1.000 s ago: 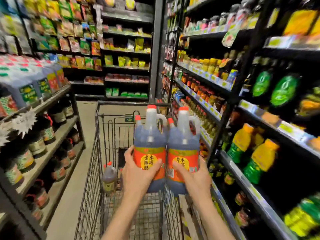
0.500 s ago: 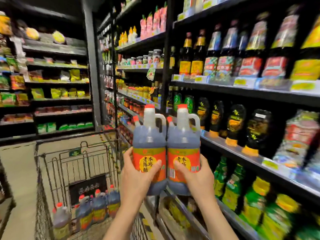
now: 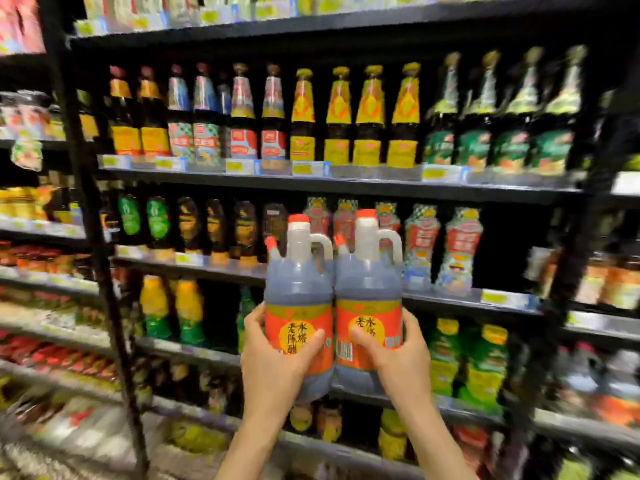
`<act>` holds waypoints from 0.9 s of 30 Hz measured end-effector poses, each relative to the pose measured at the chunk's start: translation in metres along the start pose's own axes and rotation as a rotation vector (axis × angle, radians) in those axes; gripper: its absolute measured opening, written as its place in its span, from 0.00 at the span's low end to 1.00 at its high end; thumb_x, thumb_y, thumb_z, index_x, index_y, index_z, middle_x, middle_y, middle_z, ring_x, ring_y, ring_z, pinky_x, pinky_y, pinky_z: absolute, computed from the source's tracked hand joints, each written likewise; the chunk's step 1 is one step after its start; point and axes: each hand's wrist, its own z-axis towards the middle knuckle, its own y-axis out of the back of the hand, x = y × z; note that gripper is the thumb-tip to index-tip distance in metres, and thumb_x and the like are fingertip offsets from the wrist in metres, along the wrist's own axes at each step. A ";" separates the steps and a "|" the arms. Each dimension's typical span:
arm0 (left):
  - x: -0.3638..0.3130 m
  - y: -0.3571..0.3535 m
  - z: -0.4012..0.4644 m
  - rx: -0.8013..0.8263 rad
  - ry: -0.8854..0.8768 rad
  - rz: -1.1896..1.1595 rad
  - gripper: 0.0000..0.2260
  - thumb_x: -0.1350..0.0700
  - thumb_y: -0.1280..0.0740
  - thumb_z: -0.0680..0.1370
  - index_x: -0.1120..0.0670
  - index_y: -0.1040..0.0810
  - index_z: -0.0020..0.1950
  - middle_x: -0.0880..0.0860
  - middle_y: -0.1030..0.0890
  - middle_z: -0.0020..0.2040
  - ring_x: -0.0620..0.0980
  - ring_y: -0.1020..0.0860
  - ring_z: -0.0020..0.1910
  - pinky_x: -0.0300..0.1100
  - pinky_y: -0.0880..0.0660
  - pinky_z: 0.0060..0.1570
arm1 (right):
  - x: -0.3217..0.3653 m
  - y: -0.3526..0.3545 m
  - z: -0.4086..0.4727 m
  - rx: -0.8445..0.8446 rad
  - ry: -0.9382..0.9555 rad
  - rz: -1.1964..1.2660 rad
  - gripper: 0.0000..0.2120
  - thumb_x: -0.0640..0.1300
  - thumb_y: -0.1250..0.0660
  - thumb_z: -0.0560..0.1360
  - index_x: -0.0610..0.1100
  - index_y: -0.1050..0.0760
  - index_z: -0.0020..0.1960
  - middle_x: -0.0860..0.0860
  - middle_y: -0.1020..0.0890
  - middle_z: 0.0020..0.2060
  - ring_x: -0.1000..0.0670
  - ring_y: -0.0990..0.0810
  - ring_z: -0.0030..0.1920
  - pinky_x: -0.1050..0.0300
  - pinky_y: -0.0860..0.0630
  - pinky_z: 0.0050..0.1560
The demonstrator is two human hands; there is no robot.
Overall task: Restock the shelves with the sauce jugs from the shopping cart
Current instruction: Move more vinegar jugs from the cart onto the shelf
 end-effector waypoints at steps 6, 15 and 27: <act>-0.040 -0.101 -0.051 0.236 -0.034 -0.111 0.32 0.53 0.22 0.63 0.44 0.36 0.59 0.50 0.22 0.53 0.50 0.22 0.50 0.46 0.26 0.51 | 0.003 0.131 -0.005 -0.253 0.035 -0.070 0.23 0.46 0.22 0.63 0.57 0.31 0.50 0.62 0.22 0.43 0.60 0.22 0.44 0.65 0.28 0.42; -0.119 -0.268 -0.168 0.502 -0.060 -0.273 0.35 0.51 0.22 0.64 0.50 0.35 0.65 0.48 0.25 0.54 0.49 0.24 0.51 0.43 0.28 0.50 | 0.004 0.344 -0.022 -0.511 0.003 -0.140 0.25 0.49 0.23 0.64 0.55 0.31 0.56 0.57 0.21 0.49 0.56 0.20 0.48 0.58 0.24 0.47; -0.209 -0.467 -0.329 0.757 -0.026 -0.394 0.34 0.52 0.23 0.65 0.53 0.36 0.66 0.51 0.25 0.54 0.49 0.25 0.48 0.43 0.31 0.47 | -0.001 0.614 -0.047 -0.788 -0.100 -0.238 0.26 0.50 0.24 0.66 0.51 0.32 0.60 0.55 0.22 0.48 0.56 0.22 0.46 0.59 0.25 0.44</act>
